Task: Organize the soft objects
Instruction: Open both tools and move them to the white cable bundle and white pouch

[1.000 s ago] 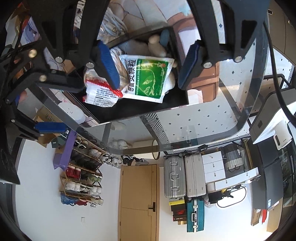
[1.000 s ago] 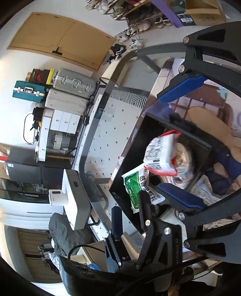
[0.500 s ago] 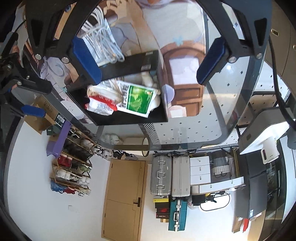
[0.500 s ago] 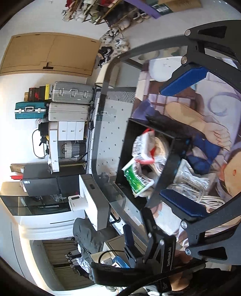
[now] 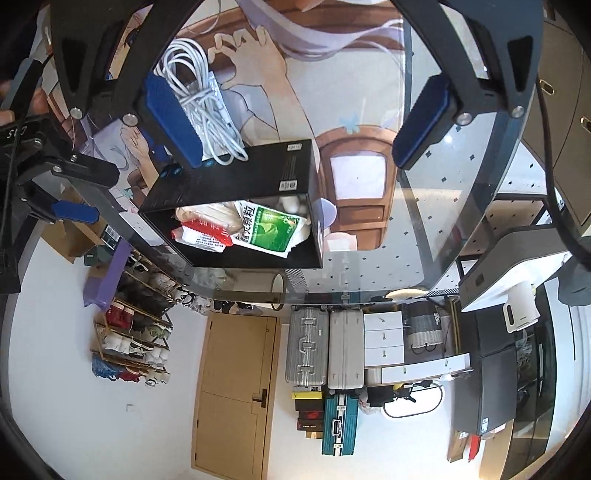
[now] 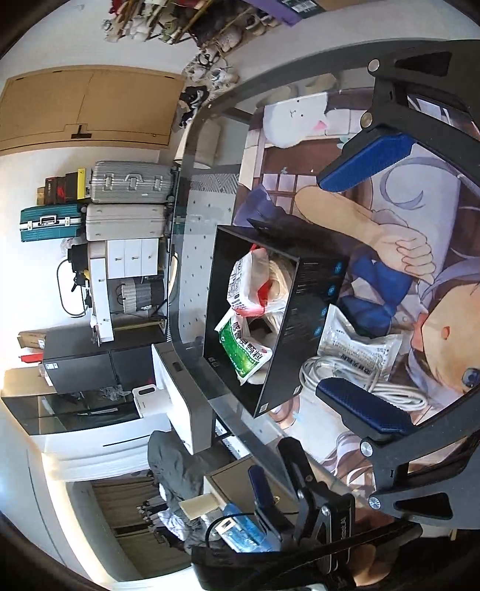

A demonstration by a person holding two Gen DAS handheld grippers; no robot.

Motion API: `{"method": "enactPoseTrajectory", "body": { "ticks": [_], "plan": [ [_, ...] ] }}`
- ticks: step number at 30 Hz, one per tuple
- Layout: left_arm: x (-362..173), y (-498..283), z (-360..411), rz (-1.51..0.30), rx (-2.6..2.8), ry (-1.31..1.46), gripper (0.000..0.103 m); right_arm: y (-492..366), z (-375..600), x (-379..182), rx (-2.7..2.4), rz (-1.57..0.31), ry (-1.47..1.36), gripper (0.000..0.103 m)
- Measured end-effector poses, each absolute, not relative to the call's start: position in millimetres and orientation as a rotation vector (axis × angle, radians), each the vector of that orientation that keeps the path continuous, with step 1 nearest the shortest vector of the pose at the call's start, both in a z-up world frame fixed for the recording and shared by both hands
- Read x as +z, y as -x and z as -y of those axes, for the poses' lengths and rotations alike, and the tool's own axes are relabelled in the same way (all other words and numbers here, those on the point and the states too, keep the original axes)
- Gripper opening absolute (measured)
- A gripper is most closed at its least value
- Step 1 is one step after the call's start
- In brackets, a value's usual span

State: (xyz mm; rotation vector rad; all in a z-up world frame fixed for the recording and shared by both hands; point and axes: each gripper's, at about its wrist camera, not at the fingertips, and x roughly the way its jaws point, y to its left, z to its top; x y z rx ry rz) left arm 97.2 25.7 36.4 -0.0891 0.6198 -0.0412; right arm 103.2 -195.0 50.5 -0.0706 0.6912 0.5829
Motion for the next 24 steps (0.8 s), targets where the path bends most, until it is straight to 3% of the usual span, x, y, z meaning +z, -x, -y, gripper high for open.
{"method": "enactPoseTrajectory", "body": {
  "ticks": [24],
  "plan": [
    [3.7,-97.1,16.3,-0.732,-0.101,0.040,0.103,-108.6,188.0,19.0,0.569,-0.783,0.141,0.102]
  ]
}}
